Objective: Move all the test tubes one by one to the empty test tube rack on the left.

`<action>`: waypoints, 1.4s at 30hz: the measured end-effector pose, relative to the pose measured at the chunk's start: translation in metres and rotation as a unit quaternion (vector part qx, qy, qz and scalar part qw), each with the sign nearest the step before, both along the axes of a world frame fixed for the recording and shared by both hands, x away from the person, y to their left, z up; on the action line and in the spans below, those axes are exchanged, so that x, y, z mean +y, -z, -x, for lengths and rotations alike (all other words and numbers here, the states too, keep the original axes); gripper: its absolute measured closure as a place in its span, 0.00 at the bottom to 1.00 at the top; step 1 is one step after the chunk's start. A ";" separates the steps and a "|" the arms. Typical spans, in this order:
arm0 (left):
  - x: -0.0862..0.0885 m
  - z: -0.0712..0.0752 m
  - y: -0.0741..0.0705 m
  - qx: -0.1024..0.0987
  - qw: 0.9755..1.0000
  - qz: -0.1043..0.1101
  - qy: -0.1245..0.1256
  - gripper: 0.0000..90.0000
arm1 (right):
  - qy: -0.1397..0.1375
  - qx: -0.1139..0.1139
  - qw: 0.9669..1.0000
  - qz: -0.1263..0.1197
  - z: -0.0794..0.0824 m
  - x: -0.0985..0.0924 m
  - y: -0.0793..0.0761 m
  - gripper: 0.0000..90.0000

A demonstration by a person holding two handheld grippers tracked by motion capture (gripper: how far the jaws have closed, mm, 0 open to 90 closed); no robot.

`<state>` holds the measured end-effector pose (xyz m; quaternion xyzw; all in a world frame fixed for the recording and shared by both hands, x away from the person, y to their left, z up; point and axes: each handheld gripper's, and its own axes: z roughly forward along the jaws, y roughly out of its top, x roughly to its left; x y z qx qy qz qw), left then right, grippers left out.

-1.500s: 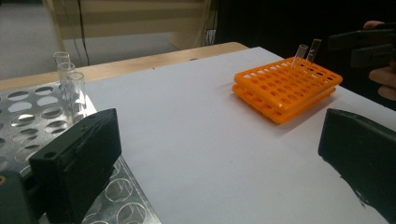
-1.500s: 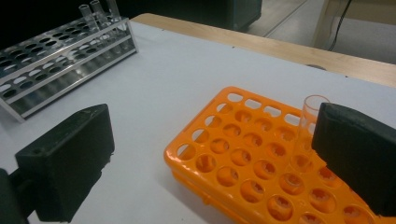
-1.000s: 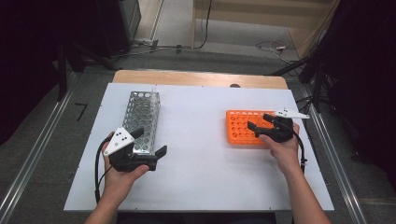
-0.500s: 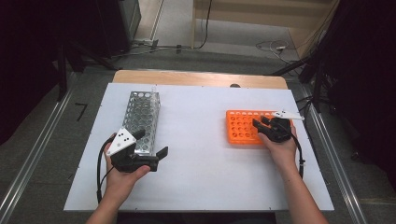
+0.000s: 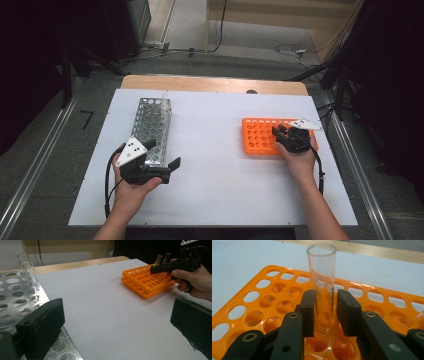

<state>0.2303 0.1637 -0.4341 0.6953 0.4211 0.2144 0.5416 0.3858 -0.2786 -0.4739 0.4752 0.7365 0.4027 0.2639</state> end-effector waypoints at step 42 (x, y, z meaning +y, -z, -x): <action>-0.007 0.003 -0.004 -0.011 1.000 -0.006 0.009 0.00 | -0.088 -0.061 0.994 -0.016 0.051 0.019 -0.041 0.82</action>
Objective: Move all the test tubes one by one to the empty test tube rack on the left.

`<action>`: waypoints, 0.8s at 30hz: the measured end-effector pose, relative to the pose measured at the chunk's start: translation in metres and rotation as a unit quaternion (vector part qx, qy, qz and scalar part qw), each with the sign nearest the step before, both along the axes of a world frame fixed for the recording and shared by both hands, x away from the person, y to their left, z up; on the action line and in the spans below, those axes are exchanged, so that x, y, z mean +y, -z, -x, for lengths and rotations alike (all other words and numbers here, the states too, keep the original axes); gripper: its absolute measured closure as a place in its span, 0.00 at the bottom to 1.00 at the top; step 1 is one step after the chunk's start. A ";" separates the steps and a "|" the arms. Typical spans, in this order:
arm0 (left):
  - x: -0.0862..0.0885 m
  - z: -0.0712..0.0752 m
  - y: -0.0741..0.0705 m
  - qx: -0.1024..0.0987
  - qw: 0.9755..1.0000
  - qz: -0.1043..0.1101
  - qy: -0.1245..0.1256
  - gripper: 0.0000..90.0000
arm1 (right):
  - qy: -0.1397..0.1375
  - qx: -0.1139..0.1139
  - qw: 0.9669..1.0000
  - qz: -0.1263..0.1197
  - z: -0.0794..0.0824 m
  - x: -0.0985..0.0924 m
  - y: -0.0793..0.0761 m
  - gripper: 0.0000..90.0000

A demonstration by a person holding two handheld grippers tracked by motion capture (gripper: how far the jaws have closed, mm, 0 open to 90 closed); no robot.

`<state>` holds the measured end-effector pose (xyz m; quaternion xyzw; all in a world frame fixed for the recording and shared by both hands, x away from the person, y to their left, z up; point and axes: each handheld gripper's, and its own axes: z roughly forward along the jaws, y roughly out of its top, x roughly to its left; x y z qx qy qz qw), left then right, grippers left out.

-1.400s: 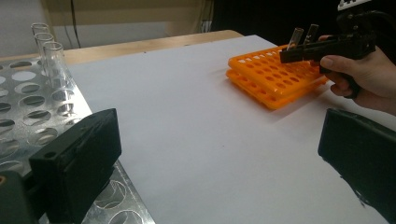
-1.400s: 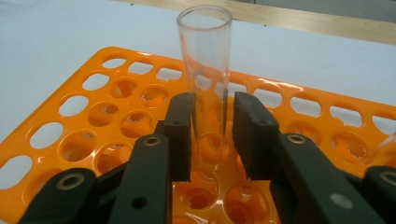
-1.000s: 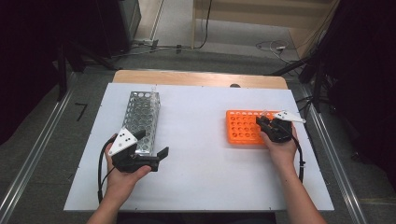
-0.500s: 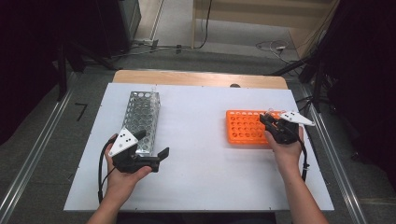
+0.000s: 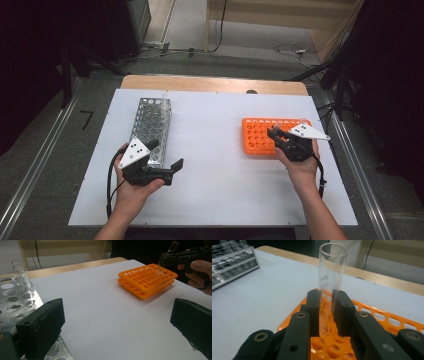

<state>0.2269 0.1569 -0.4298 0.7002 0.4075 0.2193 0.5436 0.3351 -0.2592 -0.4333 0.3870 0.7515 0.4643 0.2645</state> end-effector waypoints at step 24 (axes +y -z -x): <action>-0.028 0.004 -0.003 -0.003 0.999 0.002 0.050 0.04 | -0.127 -0.005 0.991 0.044 0.047 0.080 -0.001 0.82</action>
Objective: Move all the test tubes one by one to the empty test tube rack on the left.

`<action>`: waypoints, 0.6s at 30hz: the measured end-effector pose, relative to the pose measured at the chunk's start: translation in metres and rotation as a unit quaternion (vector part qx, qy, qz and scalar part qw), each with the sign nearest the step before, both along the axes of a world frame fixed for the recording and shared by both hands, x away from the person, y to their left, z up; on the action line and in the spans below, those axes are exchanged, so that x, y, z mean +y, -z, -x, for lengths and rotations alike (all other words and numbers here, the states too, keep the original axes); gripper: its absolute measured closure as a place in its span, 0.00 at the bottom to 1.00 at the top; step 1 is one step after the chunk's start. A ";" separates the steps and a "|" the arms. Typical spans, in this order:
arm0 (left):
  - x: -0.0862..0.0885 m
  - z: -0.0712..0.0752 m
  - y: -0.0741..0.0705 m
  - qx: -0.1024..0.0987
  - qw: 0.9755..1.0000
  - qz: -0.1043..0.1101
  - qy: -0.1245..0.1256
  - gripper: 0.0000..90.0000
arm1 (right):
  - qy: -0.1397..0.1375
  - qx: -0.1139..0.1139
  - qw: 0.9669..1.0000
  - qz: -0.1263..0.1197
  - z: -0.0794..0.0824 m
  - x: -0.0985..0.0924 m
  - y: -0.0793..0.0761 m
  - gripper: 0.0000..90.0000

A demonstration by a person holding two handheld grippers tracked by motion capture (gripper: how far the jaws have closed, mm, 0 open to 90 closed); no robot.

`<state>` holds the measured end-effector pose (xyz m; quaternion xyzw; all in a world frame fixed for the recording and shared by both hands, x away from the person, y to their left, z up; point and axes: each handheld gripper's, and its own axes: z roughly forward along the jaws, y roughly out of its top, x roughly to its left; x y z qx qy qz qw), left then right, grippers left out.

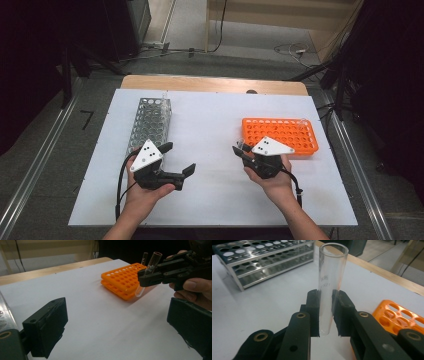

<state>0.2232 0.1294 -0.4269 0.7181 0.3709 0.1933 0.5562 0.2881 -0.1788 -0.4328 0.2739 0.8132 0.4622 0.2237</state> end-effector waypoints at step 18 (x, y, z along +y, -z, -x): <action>-0.026 -0.002 -0.003 0.010 0.998 0.014 0.058 0.40 | -0.064 -0.016 0.996 0.055 0.022 0.042 0.006 0.82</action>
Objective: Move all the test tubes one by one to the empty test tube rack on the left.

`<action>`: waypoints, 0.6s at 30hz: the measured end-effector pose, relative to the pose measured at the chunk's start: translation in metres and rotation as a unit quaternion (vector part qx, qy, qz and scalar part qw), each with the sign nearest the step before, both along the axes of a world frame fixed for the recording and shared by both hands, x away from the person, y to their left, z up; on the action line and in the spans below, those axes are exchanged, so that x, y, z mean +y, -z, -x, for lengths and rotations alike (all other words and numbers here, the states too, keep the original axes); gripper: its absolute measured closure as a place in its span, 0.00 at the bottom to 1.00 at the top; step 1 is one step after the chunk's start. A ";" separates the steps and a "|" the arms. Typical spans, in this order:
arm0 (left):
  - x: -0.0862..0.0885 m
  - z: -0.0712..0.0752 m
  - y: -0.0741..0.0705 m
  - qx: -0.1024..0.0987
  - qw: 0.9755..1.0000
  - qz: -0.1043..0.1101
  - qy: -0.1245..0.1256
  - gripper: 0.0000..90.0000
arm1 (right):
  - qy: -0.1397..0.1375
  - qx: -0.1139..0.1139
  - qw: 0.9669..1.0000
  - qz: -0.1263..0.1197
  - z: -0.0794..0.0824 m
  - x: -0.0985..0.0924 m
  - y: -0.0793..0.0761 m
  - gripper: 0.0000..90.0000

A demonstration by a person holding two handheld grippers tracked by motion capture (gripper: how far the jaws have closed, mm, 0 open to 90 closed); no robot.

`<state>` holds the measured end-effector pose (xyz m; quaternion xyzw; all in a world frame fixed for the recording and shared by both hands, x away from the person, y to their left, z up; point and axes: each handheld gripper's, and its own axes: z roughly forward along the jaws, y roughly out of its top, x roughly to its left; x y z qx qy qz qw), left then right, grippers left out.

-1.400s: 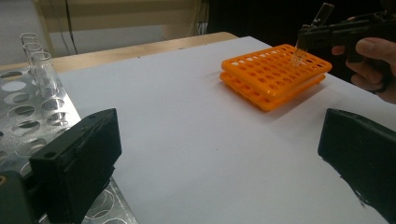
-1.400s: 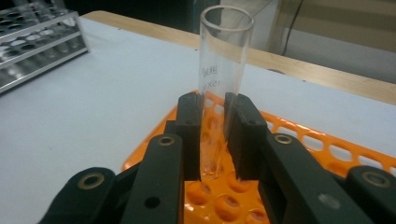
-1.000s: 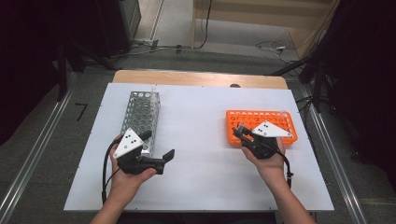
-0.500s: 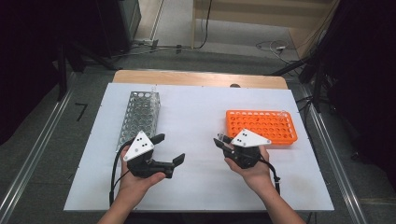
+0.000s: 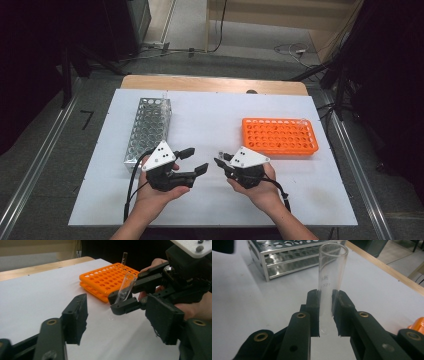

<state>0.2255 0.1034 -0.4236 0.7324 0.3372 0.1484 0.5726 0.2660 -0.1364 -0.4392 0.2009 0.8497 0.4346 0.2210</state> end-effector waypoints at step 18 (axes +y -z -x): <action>-0.017 -0.001 0.004 0.009 0.999 -0.029 0.013 0.67 | -0.042 -0.019 0.999 0.027 0.018 0.025 0.001 0.82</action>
